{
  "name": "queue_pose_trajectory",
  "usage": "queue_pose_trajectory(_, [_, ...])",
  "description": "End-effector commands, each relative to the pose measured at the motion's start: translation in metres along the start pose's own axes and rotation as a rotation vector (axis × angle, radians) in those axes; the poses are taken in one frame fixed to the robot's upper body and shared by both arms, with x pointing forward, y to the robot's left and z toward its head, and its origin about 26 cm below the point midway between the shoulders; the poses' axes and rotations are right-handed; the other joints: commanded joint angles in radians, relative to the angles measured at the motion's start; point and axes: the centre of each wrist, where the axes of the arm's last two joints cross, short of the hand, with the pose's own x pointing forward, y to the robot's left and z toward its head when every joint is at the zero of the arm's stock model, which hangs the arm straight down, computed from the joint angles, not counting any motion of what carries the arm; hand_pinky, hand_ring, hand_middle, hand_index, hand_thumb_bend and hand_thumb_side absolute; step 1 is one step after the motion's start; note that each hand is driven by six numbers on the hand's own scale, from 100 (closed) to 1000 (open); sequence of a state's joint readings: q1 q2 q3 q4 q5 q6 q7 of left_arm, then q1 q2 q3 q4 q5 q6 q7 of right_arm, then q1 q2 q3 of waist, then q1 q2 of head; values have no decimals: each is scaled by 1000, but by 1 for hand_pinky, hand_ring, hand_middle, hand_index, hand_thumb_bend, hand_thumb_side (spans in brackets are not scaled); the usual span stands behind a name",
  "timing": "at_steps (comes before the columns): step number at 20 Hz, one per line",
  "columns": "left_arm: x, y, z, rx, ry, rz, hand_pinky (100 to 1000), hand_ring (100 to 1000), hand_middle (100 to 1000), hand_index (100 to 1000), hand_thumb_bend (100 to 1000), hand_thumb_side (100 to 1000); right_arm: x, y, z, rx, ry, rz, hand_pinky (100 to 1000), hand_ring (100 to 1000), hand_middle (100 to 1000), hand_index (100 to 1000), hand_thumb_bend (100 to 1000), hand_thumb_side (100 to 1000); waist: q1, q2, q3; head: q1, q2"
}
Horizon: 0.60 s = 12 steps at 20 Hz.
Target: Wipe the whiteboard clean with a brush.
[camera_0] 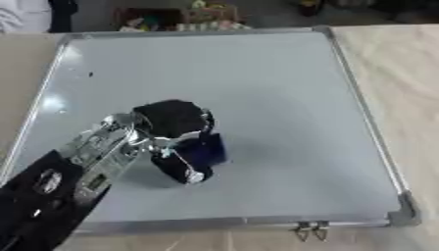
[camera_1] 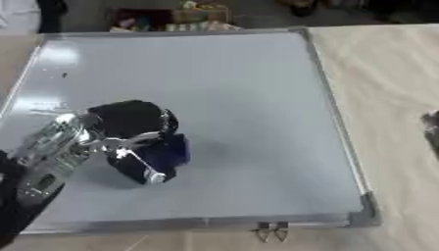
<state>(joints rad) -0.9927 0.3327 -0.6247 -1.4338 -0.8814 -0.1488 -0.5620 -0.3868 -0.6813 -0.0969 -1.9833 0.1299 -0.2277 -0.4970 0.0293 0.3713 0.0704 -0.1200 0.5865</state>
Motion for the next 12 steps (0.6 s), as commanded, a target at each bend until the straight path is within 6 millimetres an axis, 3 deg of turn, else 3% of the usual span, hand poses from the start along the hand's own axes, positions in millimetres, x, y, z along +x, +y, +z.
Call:
queue_pose_trajectory(1, [-7,11,10,32,34,-12,393,510,499,155,279,363,5,-4,-6,-1,-31,1,836,814,826,886,100,1000,-4,-29,0,2,-13])
queue_pose_trajectory(12, [-27,9,28,62,147,47,344,468,456,155,209,372,5,-5,-6,-7,-30,4,836,814,825,885,100,1000,-3,-29,-1,-1,-20])
